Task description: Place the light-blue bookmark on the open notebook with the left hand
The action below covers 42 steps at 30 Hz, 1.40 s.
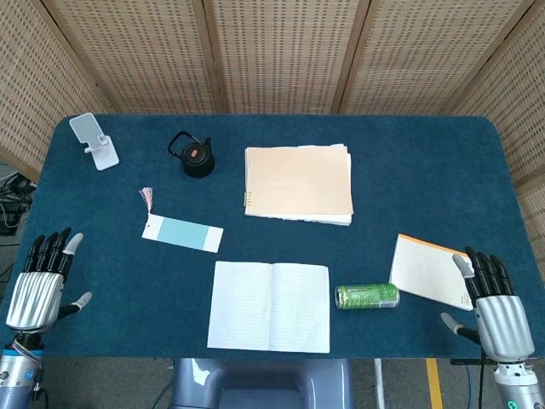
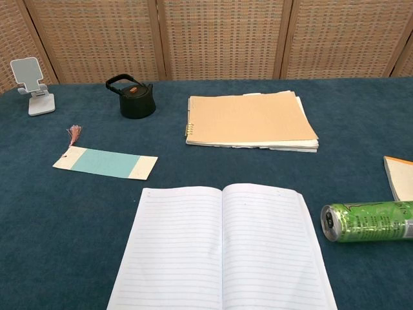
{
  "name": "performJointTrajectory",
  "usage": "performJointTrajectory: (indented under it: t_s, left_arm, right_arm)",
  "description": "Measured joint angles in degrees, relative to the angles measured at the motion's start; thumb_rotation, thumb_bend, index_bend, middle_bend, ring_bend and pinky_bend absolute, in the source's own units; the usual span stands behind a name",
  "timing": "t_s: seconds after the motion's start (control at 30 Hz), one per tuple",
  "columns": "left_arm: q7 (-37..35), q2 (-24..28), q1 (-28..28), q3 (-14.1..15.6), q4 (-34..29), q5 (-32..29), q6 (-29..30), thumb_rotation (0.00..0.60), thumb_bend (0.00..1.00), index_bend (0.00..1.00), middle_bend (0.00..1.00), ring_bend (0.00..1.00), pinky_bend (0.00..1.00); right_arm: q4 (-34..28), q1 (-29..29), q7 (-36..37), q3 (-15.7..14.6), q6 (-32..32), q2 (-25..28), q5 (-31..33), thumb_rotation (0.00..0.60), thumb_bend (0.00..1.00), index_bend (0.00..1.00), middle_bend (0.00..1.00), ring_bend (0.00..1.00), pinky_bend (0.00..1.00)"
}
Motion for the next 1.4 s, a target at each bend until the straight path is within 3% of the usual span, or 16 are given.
performJointTrajectory:
  t_s: [1.0, 1.4]
  left_arm:
    - [-0.19, -0.88, -0.62, -0.31, 1.34, 0.22, -0.28, 0.600, 0.01, 0.00, 0.00, 0.00, 0.00]
    - [-2.81, -0.51, -3.86, -2.53, 0.72, -2.80, -5.39, 0.600, 0.01, 0.00, 0.00, 0.00, 0.00]
  right_arm:
    - [0.77, 0.14, 0.48, 0.23, -0.88, -0.35, 0.88, 0.600, 0.12, 0.00, 0.00, 0.00, 0.00]
    - [2.69, 0.94, -0.30, -0.01, -3.91, -2.14, 2.57, 0.600, 0.12, 0.01, 0.00, 0.00, 0.00]
